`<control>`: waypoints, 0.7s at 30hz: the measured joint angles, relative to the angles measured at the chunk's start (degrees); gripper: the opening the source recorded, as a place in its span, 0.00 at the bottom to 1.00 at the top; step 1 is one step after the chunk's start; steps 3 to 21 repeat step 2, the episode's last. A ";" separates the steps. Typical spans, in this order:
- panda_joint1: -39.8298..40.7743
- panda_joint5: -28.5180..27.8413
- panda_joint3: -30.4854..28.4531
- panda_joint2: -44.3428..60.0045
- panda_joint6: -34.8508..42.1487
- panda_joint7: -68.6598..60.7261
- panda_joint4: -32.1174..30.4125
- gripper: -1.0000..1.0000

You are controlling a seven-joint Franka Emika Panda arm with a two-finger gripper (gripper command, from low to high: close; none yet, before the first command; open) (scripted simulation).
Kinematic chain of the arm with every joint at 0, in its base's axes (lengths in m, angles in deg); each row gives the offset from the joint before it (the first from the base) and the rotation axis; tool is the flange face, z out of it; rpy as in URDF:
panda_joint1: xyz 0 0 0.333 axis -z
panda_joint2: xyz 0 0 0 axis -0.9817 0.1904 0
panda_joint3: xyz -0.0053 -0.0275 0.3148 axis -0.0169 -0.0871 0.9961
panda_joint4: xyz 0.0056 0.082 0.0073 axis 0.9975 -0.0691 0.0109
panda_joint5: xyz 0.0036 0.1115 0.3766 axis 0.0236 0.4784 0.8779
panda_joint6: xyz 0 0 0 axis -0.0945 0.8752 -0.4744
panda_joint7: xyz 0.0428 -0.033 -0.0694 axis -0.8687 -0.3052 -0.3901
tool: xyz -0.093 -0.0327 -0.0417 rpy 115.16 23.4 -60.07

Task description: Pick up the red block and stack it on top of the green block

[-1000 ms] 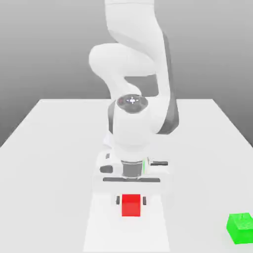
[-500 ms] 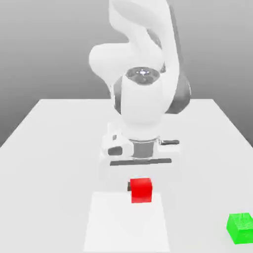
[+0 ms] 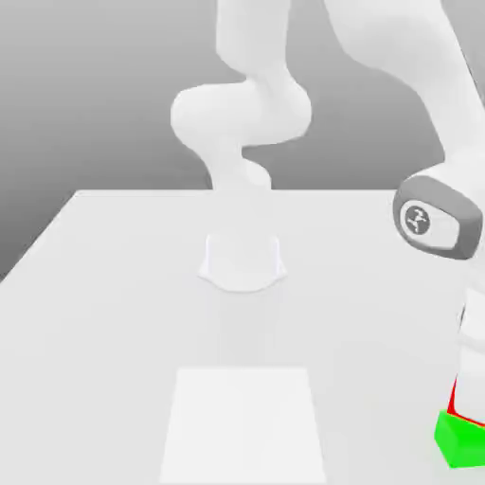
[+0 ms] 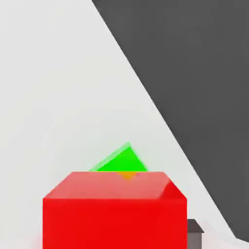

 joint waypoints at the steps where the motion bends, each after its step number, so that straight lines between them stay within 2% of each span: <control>1: 0.00 0.00 0.00 0.00 0.00 0.00 0.00 1.00; 21: 0.00 0.00 0.00 0.00 0.00 0.00 0.00 1.00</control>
